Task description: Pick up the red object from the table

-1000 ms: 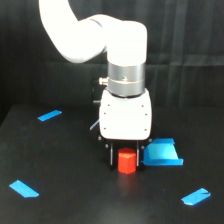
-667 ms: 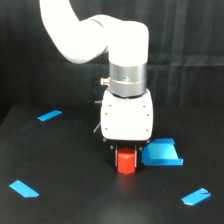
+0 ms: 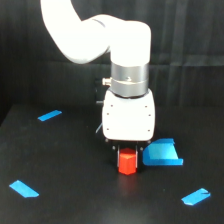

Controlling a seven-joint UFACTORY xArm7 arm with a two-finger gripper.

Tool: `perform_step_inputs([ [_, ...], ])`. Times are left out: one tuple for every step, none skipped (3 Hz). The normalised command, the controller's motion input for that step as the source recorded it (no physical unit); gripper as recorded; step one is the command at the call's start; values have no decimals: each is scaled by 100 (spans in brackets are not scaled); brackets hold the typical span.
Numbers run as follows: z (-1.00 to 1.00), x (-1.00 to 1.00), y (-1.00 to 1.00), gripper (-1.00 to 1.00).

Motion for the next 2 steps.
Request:
perform_step_inputs([
  [87,-21,-12,-100],
  [98,-20,-15,-100],
])
